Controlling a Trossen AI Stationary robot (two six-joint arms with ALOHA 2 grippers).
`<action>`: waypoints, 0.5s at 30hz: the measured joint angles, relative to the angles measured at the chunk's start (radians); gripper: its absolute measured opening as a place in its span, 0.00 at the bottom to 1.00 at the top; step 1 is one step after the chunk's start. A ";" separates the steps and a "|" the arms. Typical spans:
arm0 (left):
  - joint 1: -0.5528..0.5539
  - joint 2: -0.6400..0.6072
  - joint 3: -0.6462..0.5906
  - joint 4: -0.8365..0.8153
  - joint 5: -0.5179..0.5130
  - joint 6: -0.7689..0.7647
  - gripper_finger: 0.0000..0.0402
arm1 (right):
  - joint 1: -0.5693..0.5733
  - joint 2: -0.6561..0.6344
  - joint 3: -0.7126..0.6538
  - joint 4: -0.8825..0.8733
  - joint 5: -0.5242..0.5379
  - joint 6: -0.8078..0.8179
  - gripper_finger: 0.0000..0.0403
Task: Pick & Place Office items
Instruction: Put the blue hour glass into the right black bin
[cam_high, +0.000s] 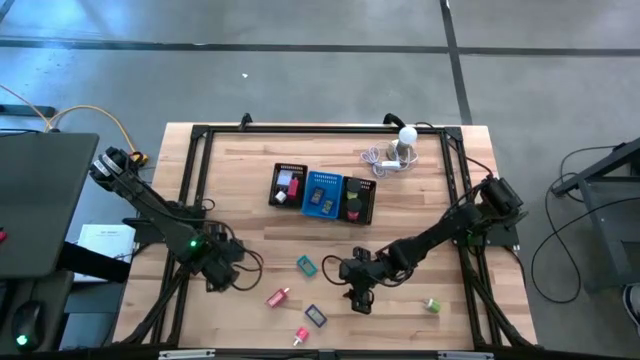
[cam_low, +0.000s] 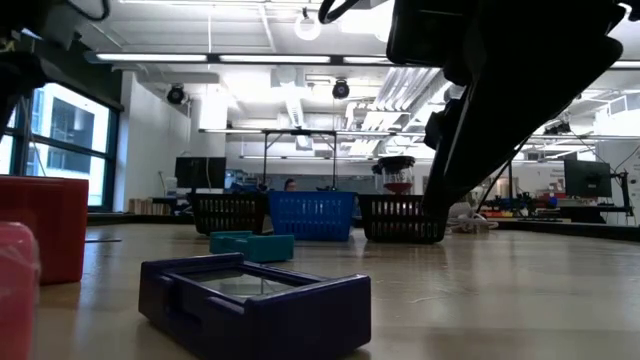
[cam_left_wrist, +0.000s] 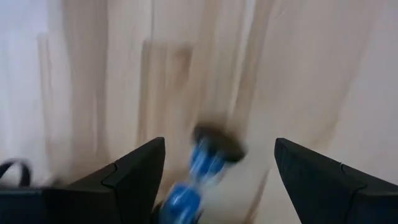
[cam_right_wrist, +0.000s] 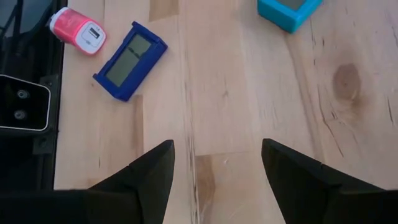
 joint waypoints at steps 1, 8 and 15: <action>0.000 0.000 0.001 -0.031 0.013 0.007 0.74 | 0.000 0.000 0.000 0.000 0.000 0.000 0.57; -0.043 0.007 -0.001 -0.089 0.034 0.162 0.74 | 0.000 -0.001 0.000 0.002 0.000 0.000 0.57; -0.101 0.015 -0.001 -0.085 -0.030 0.188 0.74 | 0.000 -0.001 0.000 0.005 0.000 -0.001 0.57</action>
